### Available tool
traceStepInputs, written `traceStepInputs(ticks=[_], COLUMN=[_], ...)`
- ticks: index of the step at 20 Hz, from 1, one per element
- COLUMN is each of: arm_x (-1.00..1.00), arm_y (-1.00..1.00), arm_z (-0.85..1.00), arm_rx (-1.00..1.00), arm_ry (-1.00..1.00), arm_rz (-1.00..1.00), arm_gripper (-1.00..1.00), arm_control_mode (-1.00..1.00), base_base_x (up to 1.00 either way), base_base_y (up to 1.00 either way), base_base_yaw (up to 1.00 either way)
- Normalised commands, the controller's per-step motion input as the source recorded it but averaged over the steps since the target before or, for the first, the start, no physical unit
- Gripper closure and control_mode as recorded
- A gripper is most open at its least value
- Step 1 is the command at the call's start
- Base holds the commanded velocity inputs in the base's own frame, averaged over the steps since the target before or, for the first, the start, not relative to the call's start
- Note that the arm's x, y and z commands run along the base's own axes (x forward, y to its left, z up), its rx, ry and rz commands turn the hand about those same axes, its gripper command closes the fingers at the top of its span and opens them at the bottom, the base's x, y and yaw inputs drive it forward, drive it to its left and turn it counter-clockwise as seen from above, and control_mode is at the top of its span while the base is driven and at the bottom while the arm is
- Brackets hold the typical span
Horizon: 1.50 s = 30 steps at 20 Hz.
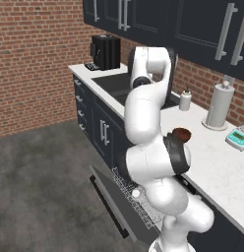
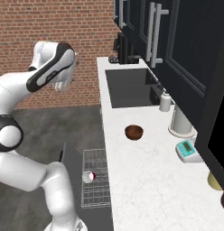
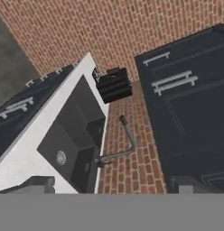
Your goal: Pick up the cup and bowl from the counter, place them in the dishwasher, and close the dishwasher door.
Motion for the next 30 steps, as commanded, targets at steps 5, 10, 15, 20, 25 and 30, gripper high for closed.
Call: traceStepInputs(ticks=[5,10,15,20,25,30], arm_x=[-0.23,-0.44,-0.41,-0.1,0.01,0.27], arm_y=[-0.29,-0.24,-0.22,-0.14,-0.01,0.0], arm_z=[0.73,0.32,0.1,0.06,0.0,0.0], arm_rx=[-0.04,0.06,0.13,0.13,0.12,0.08], arm_ry=[0.62,0.79,0.8,0.77,0.71,0.65], arm_rz=[-0.13,-0.16,-0.2,-0.2,-0.16,-0.08], arm_gripper=[-1.0,-1.0,-1.0,-1.0,-1.0,-1.0], arm_control_mode=[-1.0,-1.0,-1.0,-1.0,-1.0,-1.0], base_base_x=[0.0,0.0,0.0,0.0,0.0,0.0], base_base_y=[0.0,0.0,0.0,0.0,0.0,0.0], base_base_yaw=[0.0,0.0,0.0,0.0,0.0,0.0])
